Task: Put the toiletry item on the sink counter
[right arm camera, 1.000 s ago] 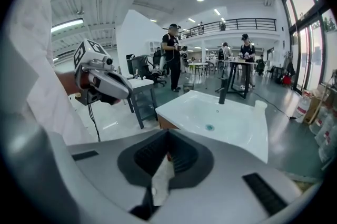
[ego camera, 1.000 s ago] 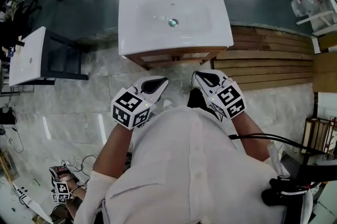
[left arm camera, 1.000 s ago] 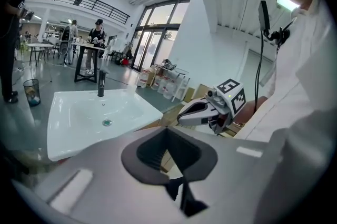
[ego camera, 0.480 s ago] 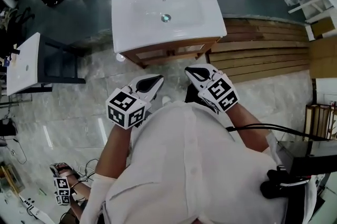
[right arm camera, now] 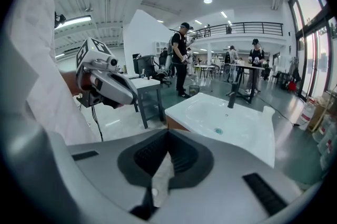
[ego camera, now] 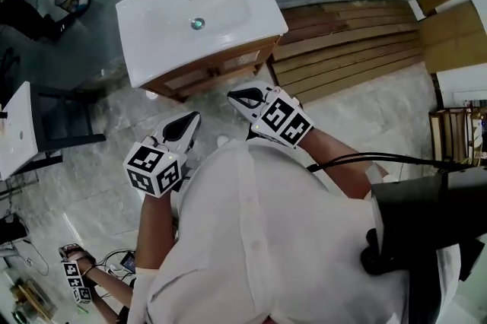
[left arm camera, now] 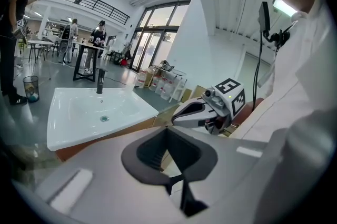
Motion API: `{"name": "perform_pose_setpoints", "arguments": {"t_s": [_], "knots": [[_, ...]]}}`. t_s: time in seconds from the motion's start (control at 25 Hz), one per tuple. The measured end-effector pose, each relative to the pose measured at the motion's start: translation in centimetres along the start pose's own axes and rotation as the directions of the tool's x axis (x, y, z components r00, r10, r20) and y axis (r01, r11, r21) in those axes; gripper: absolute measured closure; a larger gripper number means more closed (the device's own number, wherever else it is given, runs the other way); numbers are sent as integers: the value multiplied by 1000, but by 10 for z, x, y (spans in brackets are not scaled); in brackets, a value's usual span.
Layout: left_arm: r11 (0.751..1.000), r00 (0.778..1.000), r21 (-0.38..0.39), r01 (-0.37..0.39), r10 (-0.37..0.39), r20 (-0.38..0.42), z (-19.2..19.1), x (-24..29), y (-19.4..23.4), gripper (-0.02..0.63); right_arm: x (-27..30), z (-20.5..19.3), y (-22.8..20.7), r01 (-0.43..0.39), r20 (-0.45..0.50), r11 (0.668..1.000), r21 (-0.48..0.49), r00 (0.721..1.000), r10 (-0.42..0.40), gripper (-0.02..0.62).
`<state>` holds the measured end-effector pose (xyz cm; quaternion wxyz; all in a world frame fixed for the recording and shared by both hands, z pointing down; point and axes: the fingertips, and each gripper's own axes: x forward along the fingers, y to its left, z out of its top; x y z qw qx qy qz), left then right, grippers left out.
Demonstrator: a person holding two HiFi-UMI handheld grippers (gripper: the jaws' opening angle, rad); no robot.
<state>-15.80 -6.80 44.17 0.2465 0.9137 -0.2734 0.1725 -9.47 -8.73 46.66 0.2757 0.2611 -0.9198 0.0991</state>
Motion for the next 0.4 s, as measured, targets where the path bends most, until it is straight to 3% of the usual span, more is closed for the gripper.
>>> {"name": "perform_pose_setpoints", "arguments": {"t_s": [0.4], "knots": [[1000, 1000, 1, 20, -20, -16, 1, 10, -14, 600, -14, -8, -2, 4, -2, 1000, 13, 1000, -4, 591]]}}
